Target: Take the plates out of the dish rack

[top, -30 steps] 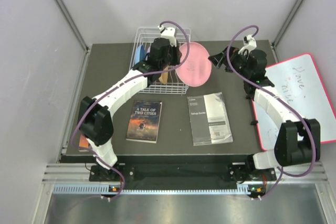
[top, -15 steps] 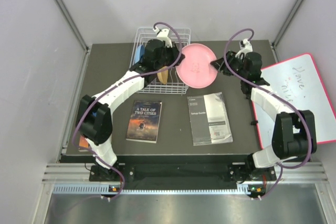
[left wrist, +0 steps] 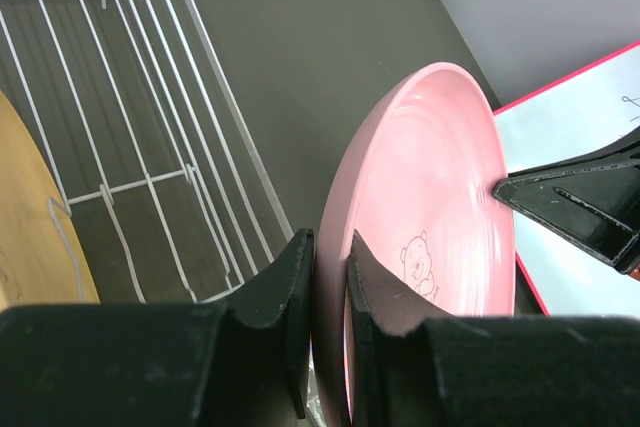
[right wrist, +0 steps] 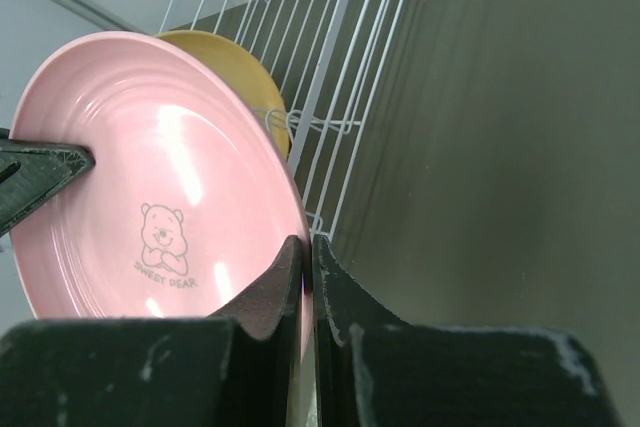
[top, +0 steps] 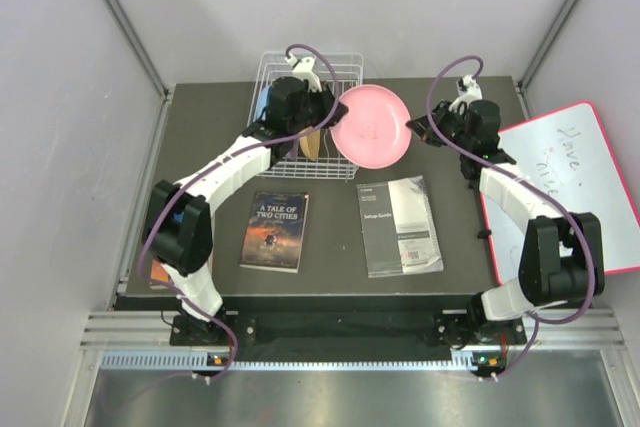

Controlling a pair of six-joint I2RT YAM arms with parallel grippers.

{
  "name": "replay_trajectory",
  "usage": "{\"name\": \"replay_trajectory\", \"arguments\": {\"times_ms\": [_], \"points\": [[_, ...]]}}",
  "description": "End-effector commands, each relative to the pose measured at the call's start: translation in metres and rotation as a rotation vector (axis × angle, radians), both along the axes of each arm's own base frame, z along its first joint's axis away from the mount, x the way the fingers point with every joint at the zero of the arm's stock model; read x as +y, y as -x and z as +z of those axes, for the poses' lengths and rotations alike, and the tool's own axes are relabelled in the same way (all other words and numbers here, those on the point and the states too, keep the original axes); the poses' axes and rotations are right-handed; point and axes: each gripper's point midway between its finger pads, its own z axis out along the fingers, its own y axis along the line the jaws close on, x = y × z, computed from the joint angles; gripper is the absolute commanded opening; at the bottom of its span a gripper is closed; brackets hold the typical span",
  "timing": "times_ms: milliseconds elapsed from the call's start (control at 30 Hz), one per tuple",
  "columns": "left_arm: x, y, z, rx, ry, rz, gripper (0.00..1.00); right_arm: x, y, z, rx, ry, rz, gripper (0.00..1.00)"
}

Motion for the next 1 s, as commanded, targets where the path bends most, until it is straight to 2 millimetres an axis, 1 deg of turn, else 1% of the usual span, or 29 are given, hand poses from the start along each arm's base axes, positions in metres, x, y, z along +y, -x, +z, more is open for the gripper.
{"name": "replay_trajectory", "arguments": {"times_ms": [0, 67, 100, 133, 167, 200, 233, 267, 300, 367, 400, 433, 467, 500, 533, 567, 600, 633, 667, 700, 767, 800, 833, 867, 933, 967], "points": [[0.004, -0.004, 0.057, -0.136, 0.107, -0.016, 0.01, -0.031, -0.014, 0.03, -0.067, 0.03, -0.117, 0.0], [0.003, -0.004, 0.055, -0.134, 0.112, -0.022, 0.02, -0.031, -0.015, 0.029, -0.06, 0.033, -0.118, 0.0], [0.002, -0.004, 0.056, -0.134, 0.114, -0.025, 0.05, -0.032, -0.016, 0.029, -0.059, 0.036, -0.125, 0.0], [0.001, -0.005, 0.055, -0.132, 0.112, -0.028, 0.15, -0.033, -0.016, 0.027, -0.057, 0.041, -0.129, 0.0], [0.0, -0.004, 0.055, -0.132, 0.111, -0.036, 0.28, -0.034, -0.017, 0.026, -0.053, 0.043, -0.136, 0.0], [-0.001, -0.004, 0.054, -0.131, 0.11, -0.042, 0.68, -0.038, -0.018, 0.026, -0.054, 0.053, -0.152, 0.0], [-0.001, -0.004, 0.052, -0.128, 0.107, -0.045, 0.8, -0.041, -0.02, 0.027, -0.055, 0.058, -0.162, 0.0], [-0.002, -0.003, 0.053, -0.135, 0.106, -0.054, 0.84, -0.041, -0.02, 0.026, -0.047, 0.062, -0.166, 0.0], [-0.002, -0.004, 0.054, -0.138, 0.102, -0.053, 0.91, -0.046, -0.022, 0.027, -0.051, 0.065, -0.177, 0.0], [-0.002, -0.005, 0.053, -0.141, 0.095, -0.051, 0.95, -0.049, -0.026, 0.031, -0.054, 0.068, -0.184, 0.0], [-0.001, -0.005, 0.052, -0.139, 0.088, -0.045, 0.99, -0.056, -0.028, 0.032, -0.054, 0.075, -0.209, 0.0], [0.001, -0.006, 0.052, -0.143, 0.082, -0.04, 0.99, -0.061, -0.032, 0.036, -0.061, 0.078, -0.223, 0.0], [0.002, -0.006, 0.052, -0.151, 0.07, -0.036, 0.99, -0.066, -0.034, 0.035, -0.055, 0.082, -0.239, 0.0], [0.006, -0.007, 0.055, -0.162, 0.063, -0.018, 0.99, -0.077, -0.038, 0.036, -0.055, 0.088, -0.271, 0.0], [0.008, -0.006, 0.055, -0.166, 0.05, -0.01, 0.99, -0.081, -0.043, 0.039, -0.059, 0.09, -0.281, 0.0], [0.011, -0.006, 0.055, -0.186, 0.026, -0.009, 0.99, -0.081, -0.045, 0.037, -0.046, 0.094, -0.283, 0.0], [0.014, -0.007, 0.054, -0.188, 0.012, 0.006, 0.99, -0.103, -0.05, 0.038, -0.045, 0.1, -0.332, 0.0], [0.021, -0.009, 0.058, -0.199, -0.002, 0.041, 0.99, -0.109, -0.056, 0.036, -0.04, 0.106, -0.349, 0.0], [0.026, -0.01, 0.055, -0.205, -0.035, 0.057, 0.99, -0.115, -0.059, 0.032, -0.027, 0.111, -0.366, 0.0], [0.031, -0.01, 0.052, -0.205, -0.053, 0.077, 0.99, -0.126, -0.063, 0.029, -0.02, 0.119, -0.397, 0.0], [0.047, -0.014, 0.054, -0.225, -0.096, 0.147, 0.99, -0.136, -0.072, 0.017, 0.008, 0.121, -0.416, 0.0], [0.053, -0.012, 0.053, -0.231, -0.112, 0.167, 0.99, -0.144, -0.076, 0.013, 0.016, 0.124, -0.435, 0.0], [0.061, -0.014, 0.05, -0.231, -0.132, 0.207, 0.99, -0.148, -0.084, 0.004, 0.04, 0.127, -0.444, 0.0], [0.072, -0.018, 0.048, -0.235, -0.157, 0.253, 0.99, -0.151, -0.087, -0.004, 0.06, 0.131, -0.452, 0.0], [0.082, -0.017, 0.043, -0.234, -0.182, 0.283, 0.99, -0.154, -0.097, -0.017, 0.09, 0.135, -0.448, 0.0], [0.09, -0.019, 0.039, -0.23, -0.193, 0.309, 0.99, -0.155, -0.098, -0.022, 0.108, 0.138, -0.446, 0.0]]}}
